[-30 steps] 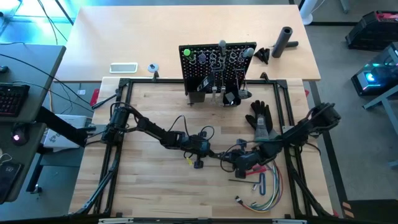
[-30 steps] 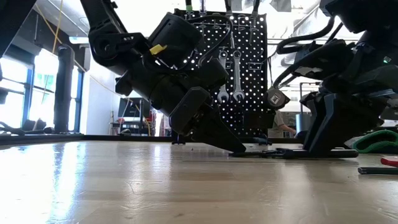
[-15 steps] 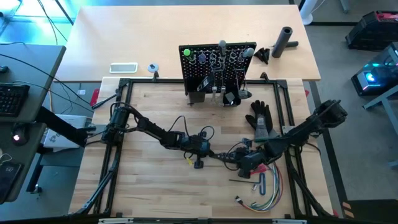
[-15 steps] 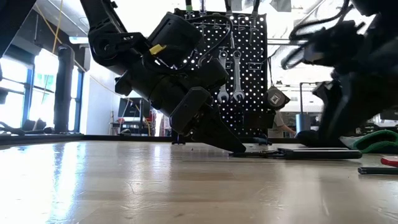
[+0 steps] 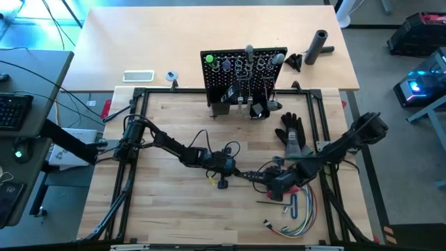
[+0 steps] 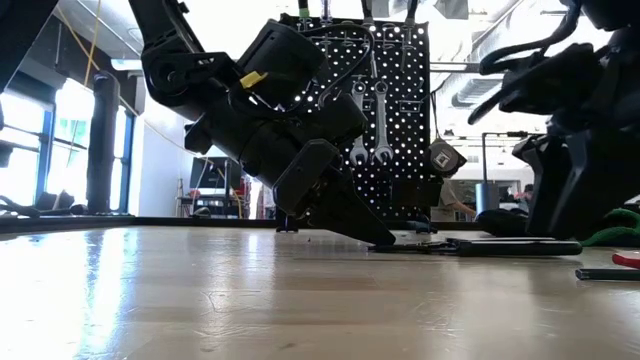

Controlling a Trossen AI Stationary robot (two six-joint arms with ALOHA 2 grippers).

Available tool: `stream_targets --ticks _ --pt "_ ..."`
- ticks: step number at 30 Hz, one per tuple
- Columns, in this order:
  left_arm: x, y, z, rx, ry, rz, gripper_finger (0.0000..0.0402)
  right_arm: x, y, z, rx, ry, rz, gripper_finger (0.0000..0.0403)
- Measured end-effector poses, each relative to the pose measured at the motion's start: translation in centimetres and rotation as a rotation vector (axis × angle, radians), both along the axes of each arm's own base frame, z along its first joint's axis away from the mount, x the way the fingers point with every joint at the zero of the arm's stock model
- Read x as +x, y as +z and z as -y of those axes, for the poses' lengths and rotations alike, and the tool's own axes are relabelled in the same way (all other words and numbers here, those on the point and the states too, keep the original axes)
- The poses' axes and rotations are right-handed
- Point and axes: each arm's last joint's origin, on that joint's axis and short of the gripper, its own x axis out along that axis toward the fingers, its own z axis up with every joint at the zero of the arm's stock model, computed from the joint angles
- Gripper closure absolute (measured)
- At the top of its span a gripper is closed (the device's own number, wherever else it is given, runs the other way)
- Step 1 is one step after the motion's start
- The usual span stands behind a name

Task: Hang tools onto peg board
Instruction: Hang the black wire stripper on the peg board

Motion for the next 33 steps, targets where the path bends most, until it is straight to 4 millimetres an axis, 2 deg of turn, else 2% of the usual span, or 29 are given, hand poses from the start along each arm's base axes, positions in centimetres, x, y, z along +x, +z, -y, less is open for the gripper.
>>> stream_targets --ticks 12,15,20,28,33 --pt "0.0 0.0 0.0 0.0 0.0 -0.001 0.0397 0.6 -2.0 -0.4 -0.002 0.019 -0.049 0.0255" --pt "0.0 0.0 0.0 0.0 0.0 0.0 0.0397 0.7 -2.1 -0.4 0.004 0.014 -0.051 0.0276" --pt "0.0 0.0 0.0 -0.006 0.006 0.003 0.0397 0.8 -2.2 -0.2 0.019 0.017 -0.065 0.0343" --pt "0.0 0.0 0.0 -0.015 -0.004 0.006 0.0397 0.8 -2.1 -0.1 0.02 0.03 -0.069 0.0345" --pt "0.0 1.0 0.0 -0.015 -0.02 0.029 0.0393 1.4 -0.9 -0.6 -0.02 0.06 -0.109 0.0345"
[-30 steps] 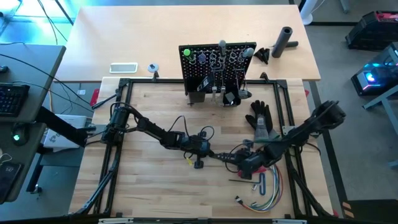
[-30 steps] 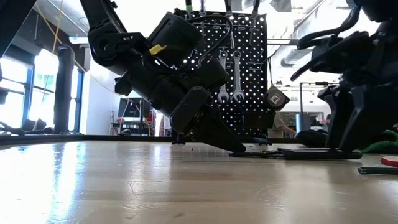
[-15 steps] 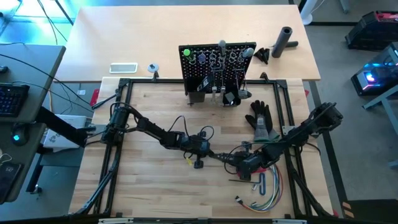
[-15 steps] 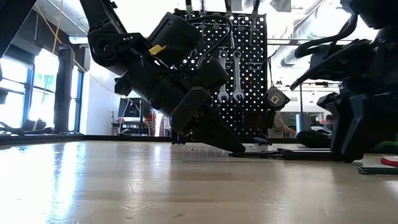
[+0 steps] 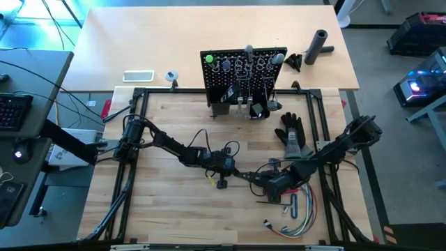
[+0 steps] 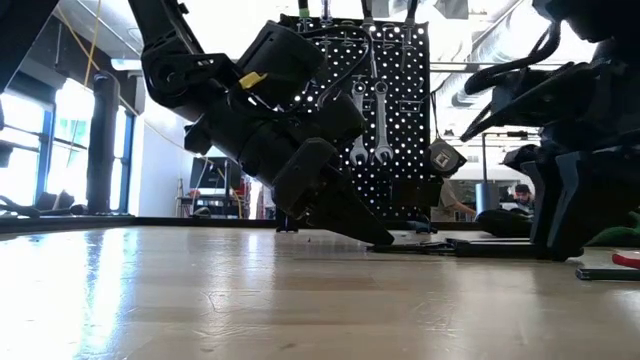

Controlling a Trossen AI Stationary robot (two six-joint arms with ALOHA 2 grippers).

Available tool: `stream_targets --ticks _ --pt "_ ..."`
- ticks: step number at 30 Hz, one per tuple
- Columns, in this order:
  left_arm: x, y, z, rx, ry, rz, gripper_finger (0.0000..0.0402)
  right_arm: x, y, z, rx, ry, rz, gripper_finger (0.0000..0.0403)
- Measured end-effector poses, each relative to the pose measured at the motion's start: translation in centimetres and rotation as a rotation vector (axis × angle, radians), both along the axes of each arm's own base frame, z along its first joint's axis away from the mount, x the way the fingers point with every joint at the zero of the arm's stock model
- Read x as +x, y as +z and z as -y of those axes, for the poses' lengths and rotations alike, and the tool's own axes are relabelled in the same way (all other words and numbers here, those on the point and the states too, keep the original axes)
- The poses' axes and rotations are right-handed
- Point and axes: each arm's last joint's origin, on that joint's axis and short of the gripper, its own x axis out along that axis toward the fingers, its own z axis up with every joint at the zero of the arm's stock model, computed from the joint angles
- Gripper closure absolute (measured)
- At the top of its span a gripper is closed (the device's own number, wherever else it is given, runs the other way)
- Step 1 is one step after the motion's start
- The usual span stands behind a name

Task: Hang tools onto peg board
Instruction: Hang the black wire stripper on the peg board

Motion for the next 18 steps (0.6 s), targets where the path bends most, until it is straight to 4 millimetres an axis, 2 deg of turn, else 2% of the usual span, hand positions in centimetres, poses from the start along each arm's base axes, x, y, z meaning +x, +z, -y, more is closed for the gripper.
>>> stream_targets --ticks 5,9,18 --pt "-0.2 1.7 -0.1 -0.004 -0.037 0.024 0.0366 0.8 1.5 -0.5 -0.041 0.058 -0.025 0.0345" --pt "0.0 3.6 -0.7 -0.072 -0.054 0.078 0.0332 1.2 2.3 -0.6 -0.085 0.079 -0.029 0.0345" --pt "0.0 4.0 -1.9 -0.287 -0.089 0.051 0.0253 1.9 3.7 -0.9 -0.126 0.119 -0.009 0.0345"
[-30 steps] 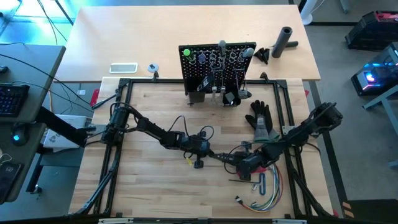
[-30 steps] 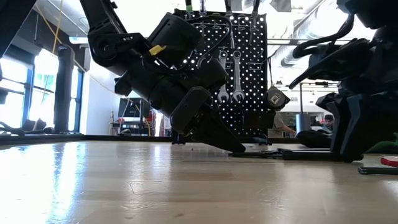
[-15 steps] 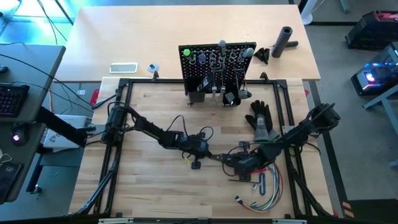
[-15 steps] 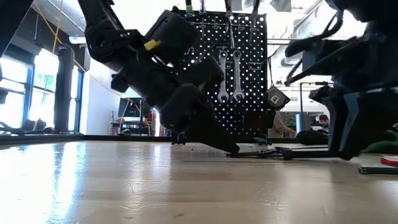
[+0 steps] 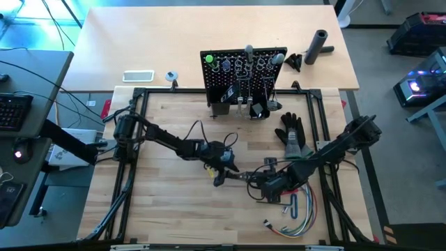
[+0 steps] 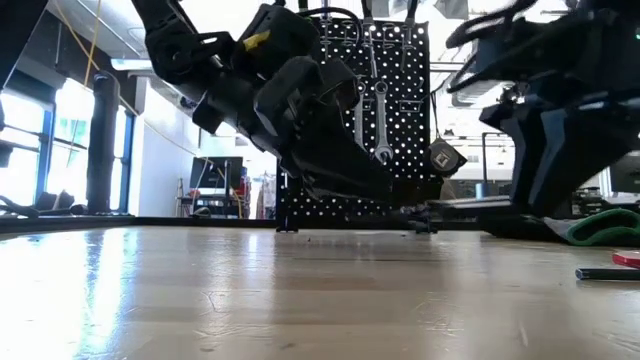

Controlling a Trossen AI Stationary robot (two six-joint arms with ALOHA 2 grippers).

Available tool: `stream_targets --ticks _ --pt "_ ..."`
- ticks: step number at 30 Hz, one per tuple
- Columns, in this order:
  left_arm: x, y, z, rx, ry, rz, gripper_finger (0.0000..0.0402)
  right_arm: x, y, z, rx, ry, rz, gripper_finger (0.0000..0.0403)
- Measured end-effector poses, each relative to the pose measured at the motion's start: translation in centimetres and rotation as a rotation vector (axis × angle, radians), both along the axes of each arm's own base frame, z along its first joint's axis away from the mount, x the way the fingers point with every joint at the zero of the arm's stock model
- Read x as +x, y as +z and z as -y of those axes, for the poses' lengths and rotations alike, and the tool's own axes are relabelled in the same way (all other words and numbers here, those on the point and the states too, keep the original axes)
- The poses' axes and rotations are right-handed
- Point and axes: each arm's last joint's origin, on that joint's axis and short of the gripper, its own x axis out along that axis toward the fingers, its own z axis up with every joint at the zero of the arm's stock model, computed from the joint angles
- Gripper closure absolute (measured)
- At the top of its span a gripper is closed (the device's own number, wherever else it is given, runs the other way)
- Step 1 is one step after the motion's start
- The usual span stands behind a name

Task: Hang tools onto peg board
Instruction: Hang the black wire stripper on the peg board

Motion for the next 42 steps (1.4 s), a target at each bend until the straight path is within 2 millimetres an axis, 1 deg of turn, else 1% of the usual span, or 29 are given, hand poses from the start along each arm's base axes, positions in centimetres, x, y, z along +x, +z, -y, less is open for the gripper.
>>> stream_targets --ticks 3,8,12,15,20,27,33,34,36,37,39,42 --pt "0.0 0.1 -0.3 -0.043 0.01 -0.01 0.0233 0.3 0.7 -0.2 -0.016 0.025 0.01 0.0345" --pt "0.0 0.1 -0.8 -0.145 -0.036 -0.038 0.0213 1.0 2.1 -0.4 -0.057 0.07 0.028 0.0345" --pt "-0.1 0.2 -0.9 -0.221 -0.108 -0.052 0.0212 1.4 3.2 -0.5 -0.101 0.097 0.04 0.0345" --pt "-0.1 0.3 -0.8 -0.239 -0.137 -0.055 0.0219 1.7 3.7 -0.7 -0.118 0.117 0.056 0.0345" --pt "-0.2 0.3 -0.7 -0.252 -0.16 -0.057 0.0248 1.7 3.8 -0.6 -0.129 0.135 0.054 0.0345" --pt "-0.3 0.4 -0.6 -0.292 -0.22 -0.066 0.031 1.7 3.8 -0.7 -0.132 0.153 0.052 0.0345" --pt "-0.3 0.3 -0.8 -0.308 -0.213 -0.081 0.0353 1.7 3.8 -0.8 -0.159 0.184 0.051 0.0346" --pt "-0.3 0.4 -0.9 -0.31 -0.214 -0.081 0.0358 1.7 3.8 -0.8 -0.16 0.186 0.051 0.035" --pt "-0.3 0.3 -1.0 -0.307 -0.222 -0.08 0.037 1.7 3.9 -0.9 -0.157 0.201 0.054 0.0386" --pt "-0.4 0.3 -1.0 -0.303 -0.226 -0.08 0.0378 1.8 3.9 -0.9 -0.152 0.205 0.055 0.0393" --pt "-0.4 0.2 -1.0 -0.289 -0.222 -0.081 0.0392 1.8 3.9 -1.0 -0.145 0.21 0.057 0.0401" --pt "-0.4 0.1 -1.1 -0.262 -0.213 -0.078 0.0395 1.7 3.9 -1.0 -0.129 0.207 0.049 0.04"
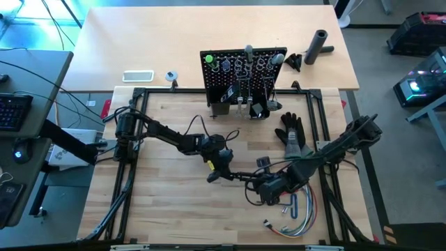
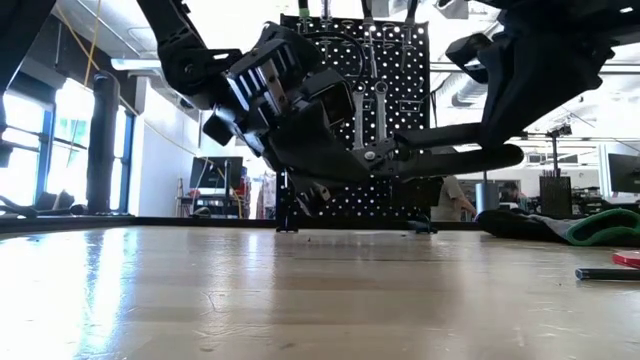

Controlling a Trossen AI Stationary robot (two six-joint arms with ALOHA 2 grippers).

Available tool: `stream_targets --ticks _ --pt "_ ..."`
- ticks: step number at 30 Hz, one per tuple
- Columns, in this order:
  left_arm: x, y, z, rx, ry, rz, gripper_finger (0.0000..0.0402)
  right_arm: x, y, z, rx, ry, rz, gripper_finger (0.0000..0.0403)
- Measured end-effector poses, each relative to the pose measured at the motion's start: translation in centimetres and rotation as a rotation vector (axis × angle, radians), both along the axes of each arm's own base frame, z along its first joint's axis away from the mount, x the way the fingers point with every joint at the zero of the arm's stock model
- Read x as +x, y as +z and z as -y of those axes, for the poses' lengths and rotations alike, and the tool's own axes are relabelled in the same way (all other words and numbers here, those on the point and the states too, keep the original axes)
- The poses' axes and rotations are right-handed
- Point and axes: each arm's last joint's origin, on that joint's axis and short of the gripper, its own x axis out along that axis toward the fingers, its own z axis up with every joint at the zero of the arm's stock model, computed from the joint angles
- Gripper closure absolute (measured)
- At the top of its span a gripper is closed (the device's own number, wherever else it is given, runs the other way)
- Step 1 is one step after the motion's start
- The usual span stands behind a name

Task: Hang tools onto peg board
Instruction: Hang the black wire stripper on the peg board

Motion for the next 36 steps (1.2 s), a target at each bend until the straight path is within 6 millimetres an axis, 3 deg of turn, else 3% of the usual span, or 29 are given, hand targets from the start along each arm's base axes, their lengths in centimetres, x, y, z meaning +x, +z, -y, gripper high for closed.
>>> stream_targets --ticks 8,22,30,36 --pt "-0.1 -0.3 0.1 0.081 -0.006 0.002 0.0399 -0.5 0.3 0.2 0.095 -0.081 -0.026 0.0386" --pt "-0.2 -0.3 0.7 0.141 -0.014 0.018 0.0401 -0.8 4.0 0.3 0.238 -0.176 0.061 0.0277" --pt "-0.4 -0.6 0.8 0.156 -0.019 -0.009 0.0401 -0.6 6.5 0.3 0.234 -0.198 0.057 0.0272" --pt "-0.1 -0.5 1.2 0.212 0.001 -0.035 0.0401 -0.1 6.7 1.2 0.262 -0.286 0.075 0.0272"
